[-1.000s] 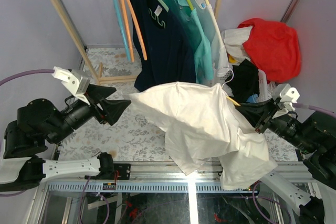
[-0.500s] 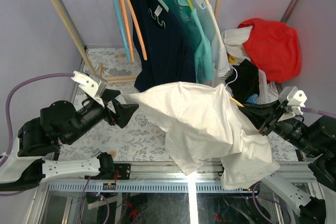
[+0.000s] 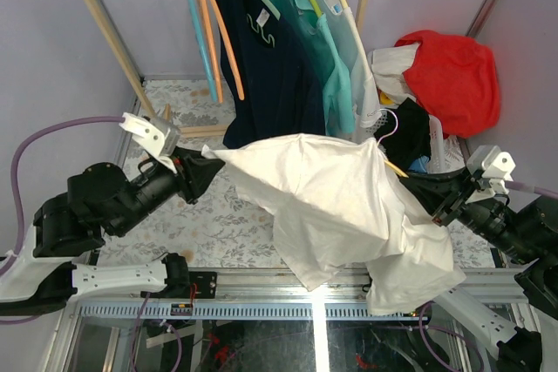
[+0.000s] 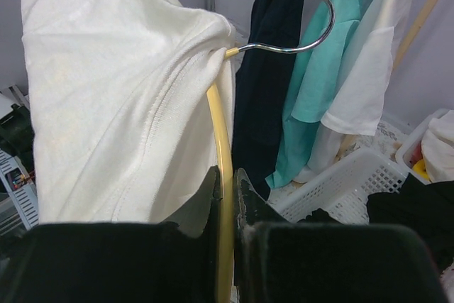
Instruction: Place the t-shirt on the hanger
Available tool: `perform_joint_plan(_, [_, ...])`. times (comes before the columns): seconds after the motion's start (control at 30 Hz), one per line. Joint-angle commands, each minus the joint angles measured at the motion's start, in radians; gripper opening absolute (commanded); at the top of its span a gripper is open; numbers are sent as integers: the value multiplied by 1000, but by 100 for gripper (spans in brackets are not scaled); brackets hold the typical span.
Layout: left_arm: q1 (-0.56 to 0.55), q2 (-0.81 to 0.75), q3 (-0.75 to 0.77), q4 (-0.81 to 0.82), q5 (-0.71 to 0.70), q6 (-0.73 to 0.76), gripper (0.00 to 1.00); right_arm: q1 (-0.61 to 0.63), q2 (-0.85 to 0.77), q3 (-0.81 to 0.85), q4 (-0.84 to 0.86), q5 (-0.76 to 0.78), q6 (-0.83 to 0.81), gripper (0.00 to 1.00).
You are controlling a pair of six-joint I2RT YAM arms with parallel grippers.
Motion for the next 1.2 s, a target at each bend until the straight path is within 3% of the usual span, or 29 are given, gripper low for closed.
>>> perform_joint_plan(0.0, [-1, -5, 82, 39, -51, -18, 21, -5, -14, 27, 96, 66, -4, 0])
perform_joint_plan(0.2, [-2, -38, 125, 8, -178, -66, 5, -5, -22, -2, 118, 143, -22, 0])
perform_joint_plan(0.3, [-2, -52, 140, 2, -233, -85, 3, -5, -25, -15, 130, 173, -23, 0])
perform_joint_plan(0.6, [-1, -65, 203, -14, -378, -101, 1, -5, -31, -13, 138, 194, -25, 0])
perform_joint_plan(0.9, [-1, -5, 267, -87, -471, -116, 2, -4, -50, -11, 161, 61, 12, 0])
perform_joint_plan(1.0, [-2, 51, 311, -120, -402, -92, 9, -5, -19, -7, 137, 35, 12, 0])
perform_joint_plan(1.1, [-2, 106, 366, -160, -293, -52, 32, -5, -3, -16, 129, 38, 3, 0])
perform_joint_plan(1.17, [-2, 134, 419, -219, -248, -52, 38, -5, -7, -23, 132, 62, -6, 0])
